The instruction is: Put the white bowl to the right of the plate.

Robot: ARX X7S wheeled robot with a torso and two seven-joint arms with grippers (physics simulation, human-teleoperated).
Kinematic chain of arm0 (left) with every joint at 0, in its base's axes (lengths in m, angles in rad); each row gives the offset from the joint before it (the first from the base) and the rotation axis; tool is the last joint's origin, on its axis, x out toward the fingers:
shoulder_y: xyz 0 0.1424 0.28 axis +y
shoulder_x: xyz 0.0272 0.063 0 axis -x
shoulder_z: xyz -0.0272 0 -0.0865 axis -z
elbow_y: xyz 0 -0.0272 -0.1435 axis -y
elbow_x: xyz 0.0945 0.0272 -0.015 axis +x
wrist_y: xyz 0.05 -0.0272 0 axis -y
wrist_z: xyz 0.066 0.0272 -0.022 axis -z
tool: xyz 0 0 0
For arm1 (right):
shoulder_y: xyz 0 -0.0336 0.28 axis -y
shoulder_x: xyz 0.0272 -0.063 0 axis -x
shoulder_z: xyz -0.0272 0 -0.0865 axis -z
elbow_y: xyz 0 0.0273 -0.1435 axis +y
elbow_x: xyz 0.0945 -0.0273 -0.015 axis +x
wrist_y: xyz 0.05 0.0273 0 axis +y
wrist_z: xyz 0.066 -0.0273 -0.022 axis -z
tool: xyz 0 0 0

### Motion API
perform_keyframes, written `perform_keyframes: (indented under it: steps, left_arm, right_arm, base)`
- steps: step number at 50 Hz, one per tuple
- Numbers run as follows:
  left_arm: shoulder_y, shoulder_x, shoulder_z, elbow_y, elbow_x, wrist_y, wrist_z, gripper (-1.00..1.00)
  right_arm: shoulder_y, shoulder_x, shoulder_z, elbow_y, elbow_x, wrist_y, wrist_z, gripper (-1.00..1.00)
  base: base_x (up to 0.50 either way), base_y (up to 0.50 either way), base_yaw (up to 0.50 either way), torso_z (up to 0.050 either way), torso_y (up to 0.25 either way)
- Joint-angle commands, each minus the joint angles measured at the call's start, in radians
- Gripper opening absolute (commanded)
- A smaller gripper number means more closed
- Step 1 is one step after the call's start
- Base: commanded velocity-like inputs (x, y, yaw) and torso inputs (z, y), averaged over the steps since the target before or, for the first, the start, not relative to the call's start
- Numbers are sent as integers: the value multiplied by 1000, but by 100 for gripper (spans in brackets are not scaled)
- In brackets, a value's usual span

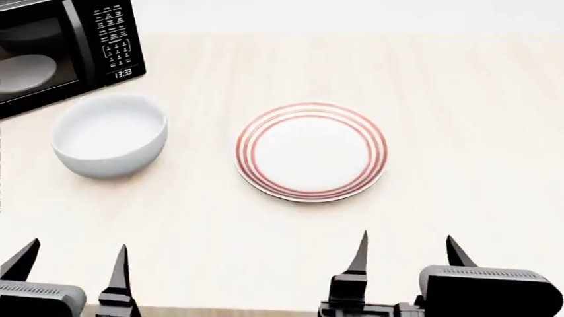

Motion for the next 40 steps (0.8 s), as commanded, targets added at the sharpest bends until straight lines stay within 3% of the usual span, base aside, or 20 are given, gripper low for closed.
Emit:
perform_keyframes:
  steps: [1,18,40]
  left_arm:
    - [-30,-32,9,169,-10,-144,-27,100]
    - [-64,-44,3,205,-40,-197,-43,100]
    - [-55,-58,0,215,-71,-190,-59,100]
  right_arm:
    - [111,19,112,-191,153,261,-33,100]
    - [197,30,193,-268,245,398,-16,100]
    - [199,51,164,-280,250,369,2,100]
  base:
    - [473,309,0,0,0]
    - [474,309,0,0,0]
    - [500,0,0,0,1]
